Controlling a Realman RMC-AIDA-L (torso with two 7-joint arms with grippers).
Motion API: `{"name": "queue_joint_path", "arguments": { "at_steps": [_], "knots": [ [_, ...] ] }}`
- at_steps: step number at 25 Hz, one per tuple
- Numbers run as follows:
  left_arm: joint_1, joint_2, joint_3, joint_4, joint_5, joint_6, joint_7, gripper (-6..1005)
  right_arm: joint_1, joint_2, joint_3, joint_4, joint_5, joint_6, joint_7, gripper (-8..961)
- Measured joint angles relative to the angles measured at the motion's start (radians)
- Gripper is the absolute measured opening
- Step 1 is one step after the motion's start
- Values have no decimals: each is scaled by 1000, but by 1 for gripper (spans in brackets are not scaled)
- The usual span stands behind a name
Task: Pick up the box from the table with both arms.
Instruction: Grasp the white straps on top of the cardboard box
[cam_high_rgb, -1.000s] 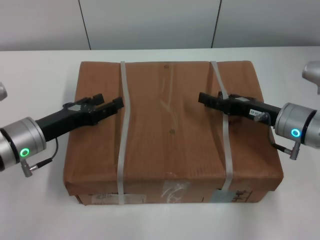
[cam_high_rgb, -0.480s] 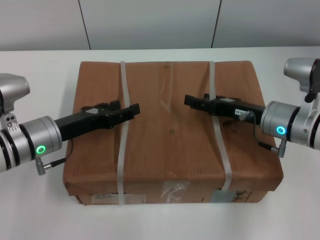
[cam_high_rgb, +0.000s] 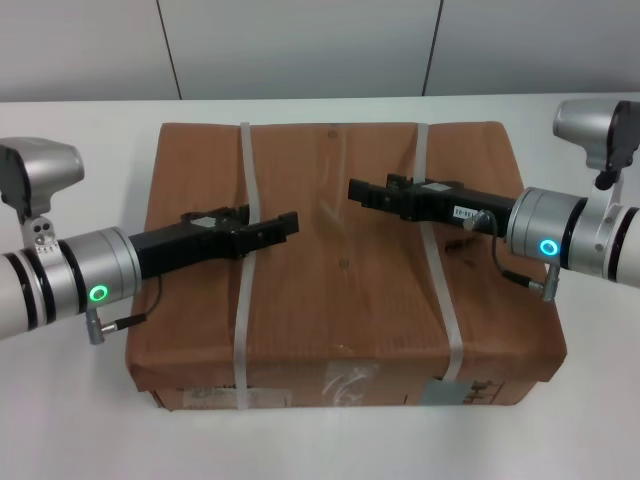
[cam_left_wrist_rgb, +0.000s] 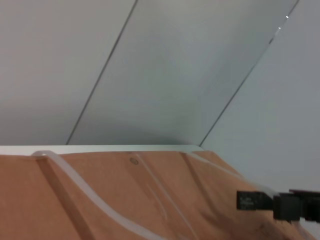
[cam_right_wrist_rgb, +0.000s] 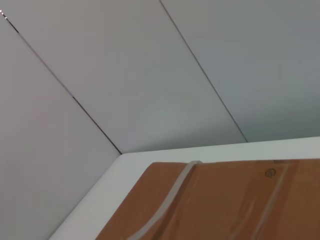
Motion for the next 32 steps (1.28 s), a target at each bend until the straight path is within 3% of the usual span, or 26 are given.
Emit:
{"name": "queue_joint_path", "arguments": {
  "at_steps": [13,19,30,32],
  "knots": [
    [-14,-3,16,-9,0,-23,-9,771,4,0,12,7,4,27,-73,847],
    [-51,-3,77,-26,7,-30,-48,770,15,0,9,15,4,41,-109,750],
    [-61,-3,107,-26,2,-46,-55,746,43,0,11,36,4,42,-193,703],
    [-59,-3,107,-26,1,-47,-46,710,39,0,11,40,21,42,-219,635]
  ]
}}
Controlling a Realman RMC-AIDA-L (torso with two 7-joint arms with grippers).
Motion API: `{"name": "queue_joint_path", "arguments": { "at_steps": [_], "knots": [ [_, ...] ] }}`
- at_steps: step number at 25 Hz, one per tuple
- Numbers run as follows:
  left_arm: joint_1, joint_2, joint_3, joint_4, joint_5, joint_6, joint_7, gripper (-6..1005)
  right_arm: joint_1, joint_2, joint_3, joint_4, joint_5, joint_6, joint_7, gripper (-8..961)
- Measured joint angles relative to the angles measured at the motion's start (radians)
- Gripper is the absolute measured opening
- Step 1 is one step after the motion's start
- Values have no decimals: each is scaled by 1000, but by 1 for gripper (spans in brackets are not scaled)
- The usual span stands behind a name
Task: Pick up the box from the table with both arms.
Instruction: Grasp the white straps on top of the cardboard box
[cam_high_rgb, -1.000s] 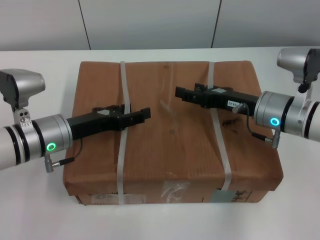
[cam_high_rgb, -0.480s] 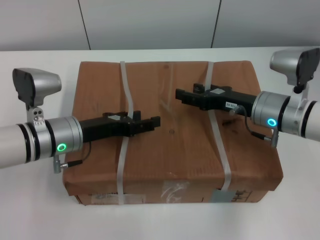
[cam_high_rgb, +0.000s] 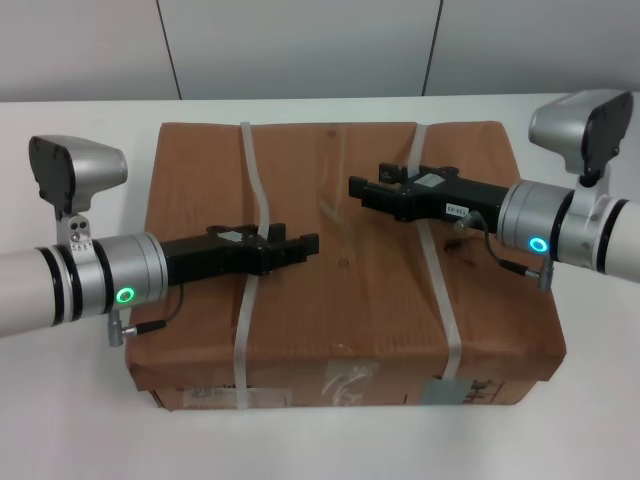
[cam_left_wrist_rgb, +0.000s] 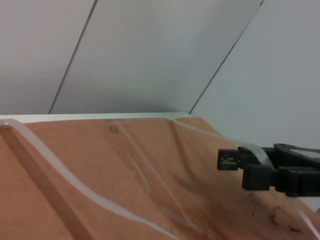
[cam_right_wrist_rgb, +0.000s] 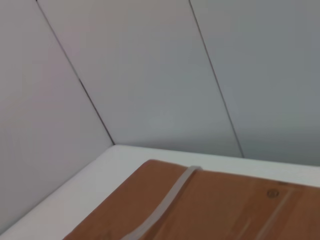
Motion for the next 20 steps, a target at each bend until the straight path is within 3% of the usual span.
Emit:
{"name": "queue_joint_path", "arguments": {
  "at_steps": [11,16,20],
  "knots": [
    [11,0,-9,6,-1,-3,23,471,-11,0,1,34,76,-4,-77,520],
    [11,-1,-9,6,-1,-3,24,245,-11,0,1,34,76,-5,-78,458],
    [11,-2,-9,7,-1,-3,28,122,-10,0,1,34,77,-6,-78,421]
  ]
}}
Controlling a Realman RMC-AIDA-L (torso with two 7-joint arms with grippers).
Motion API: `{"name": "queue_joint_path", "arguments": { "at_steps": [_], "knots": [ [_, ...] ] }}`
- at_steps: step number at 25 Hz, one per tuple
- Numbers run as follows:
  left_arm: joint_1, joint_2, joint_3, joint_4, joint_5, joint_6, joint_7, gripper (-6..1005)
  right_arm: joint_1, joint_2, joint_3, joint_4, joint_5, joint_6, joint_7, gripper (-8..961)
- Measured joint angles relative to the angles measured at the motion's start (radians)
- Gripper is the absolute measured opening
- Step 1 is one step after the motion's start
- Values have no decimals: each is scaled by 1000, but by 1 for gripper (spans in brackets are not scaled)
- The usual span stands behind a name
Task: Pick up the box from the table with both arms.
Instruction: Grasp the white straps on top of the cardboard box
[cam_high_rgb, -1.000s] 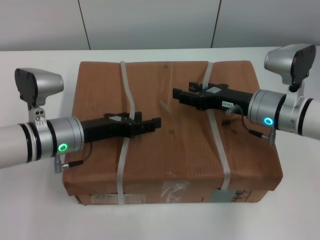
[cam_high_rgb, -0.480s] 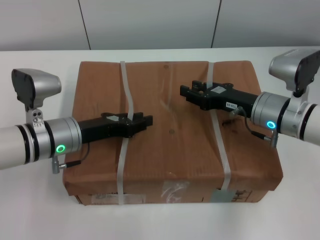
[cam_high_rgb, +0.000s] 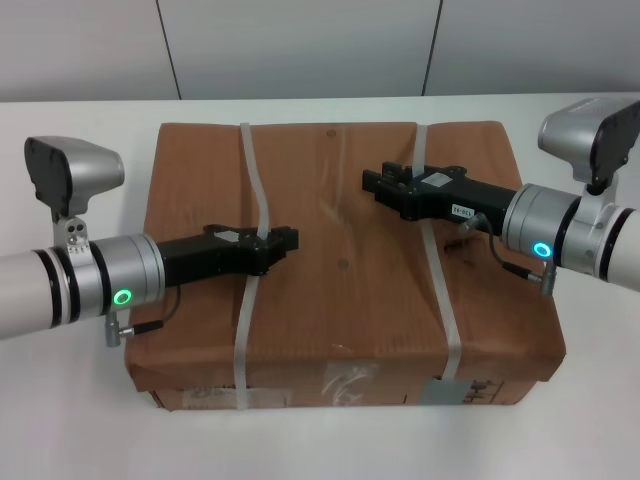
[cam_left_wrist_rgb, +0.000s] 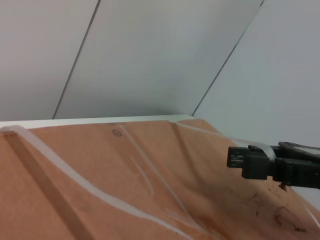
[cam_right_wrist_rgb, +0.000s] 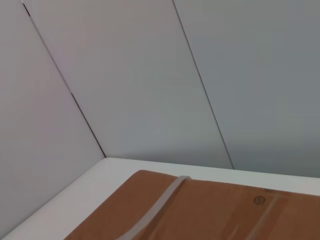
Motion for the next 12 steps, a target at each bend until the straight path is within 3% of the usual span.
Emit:
{"name": "queue_joint_path", "arguments": {
  "at_steps": [7,12],
  "knots": [
    [2,-2,0,-3,0,0,7,97,-27,0,-2,0,3,-34,161,351],
    [16,-2,-3,1,-1,0,7,98,-76,0,0,-7,13,-49,244,238]
  ]
}}
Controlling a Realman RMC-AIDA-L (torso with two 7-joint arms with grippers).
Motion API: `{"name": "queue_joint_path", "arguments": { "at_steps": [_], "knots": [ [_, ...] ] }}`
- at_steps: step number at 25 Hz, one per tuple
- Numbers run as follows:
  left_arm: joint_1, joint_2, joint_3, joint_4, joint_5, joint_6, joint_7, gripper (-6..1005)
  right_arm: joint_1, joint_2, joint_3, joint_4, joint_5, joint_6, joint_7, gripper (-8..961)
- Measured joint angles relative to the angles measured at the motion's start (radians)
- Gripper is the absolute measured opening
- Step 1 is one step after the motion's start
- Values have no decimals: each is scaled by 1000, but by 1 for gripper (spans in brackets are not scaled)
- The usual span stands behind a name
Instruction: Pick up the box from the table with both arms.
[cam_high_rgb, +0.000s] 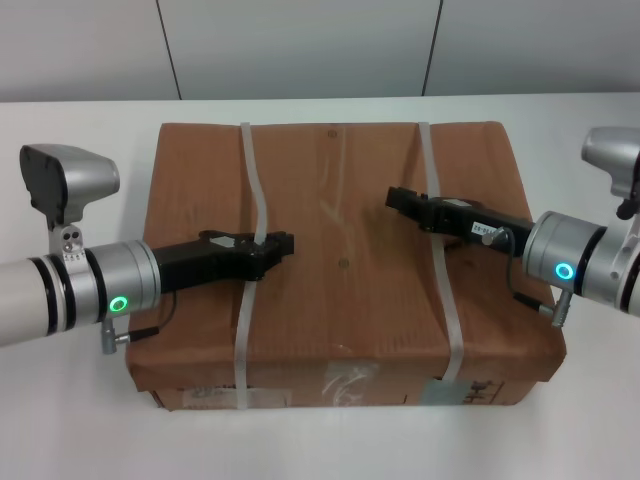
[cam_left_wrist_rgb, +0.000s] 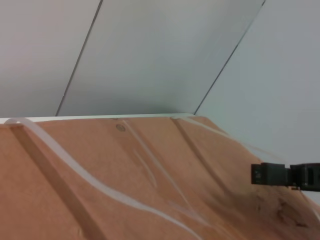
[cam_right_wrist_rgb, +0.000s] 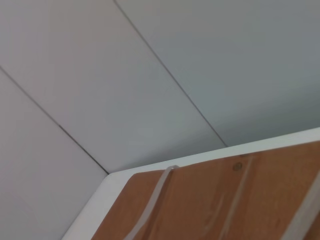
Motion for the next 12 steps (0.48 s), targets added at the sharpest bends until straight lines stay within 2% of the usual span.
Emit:
{"name": "queue_joint_path", "arguments": {
  "at_steps": [9,12],
  "knots": [
    [6,0,-1,1,-2,0,5,99,-14,0,13,0,9,0,19,48],
    [7,0,-2,1,-4,0,6,99,-17,0,15,-2,10,-10,18,23]
  ]
}}
